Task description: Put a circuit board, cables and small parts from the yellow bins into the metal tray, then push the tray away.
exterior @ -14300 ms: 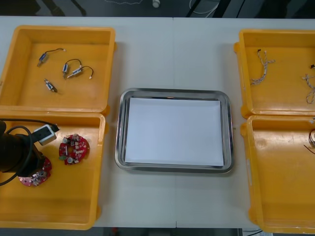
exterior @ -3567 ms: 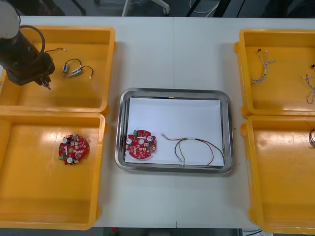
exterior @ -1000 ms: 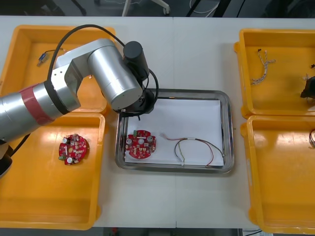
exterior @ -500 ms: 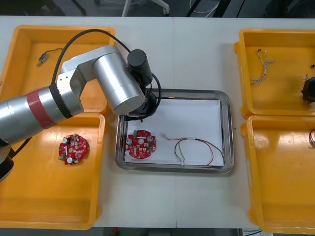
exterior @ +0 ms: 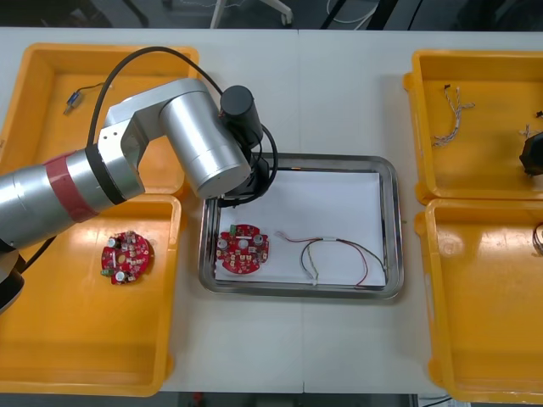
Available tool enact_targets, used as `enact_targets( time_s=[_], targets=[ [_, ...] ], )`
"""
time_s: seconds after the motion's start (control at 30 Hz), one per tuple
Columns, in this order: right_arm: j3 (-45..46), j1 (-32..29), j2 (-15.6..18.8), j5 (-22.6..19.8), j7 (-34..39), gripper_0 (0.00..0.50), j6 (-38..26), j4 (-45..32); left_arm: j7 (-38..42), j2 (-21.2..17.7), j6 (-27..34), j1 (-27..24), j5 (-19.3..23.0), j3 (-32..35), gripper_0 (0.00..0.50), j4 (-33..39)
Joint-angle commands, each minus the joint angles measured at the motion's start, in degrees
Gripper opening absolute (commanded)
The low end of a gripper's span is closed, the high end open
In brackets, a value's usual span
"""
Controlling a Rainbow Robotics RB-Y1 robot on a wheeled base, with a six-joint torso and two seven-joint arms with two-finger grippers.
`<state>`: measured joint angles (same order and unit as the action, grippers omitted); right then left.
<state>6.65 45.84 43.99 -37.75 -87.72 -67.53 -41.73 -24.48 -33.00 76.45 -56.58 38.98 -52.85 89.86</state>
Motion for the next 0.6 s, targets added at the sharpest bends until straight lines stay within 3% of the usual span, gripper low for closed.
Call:
enact_targets(
  time_s=[0.03,0.6],
  targets=[
    [-0.32,2.24,0.74,0.74,1.23,0.0,-3.49,-0.81,3.82,0.48,3.18,0.16,-0.49,1.26,0.5,4.36],
    [-1.73,10.94,0.57,4.0,3.34,0.0,-14.56,-0.81,0.04,-5.58,20.32,0.07,7.16,19.01,0.5,12.01]
  ],
)
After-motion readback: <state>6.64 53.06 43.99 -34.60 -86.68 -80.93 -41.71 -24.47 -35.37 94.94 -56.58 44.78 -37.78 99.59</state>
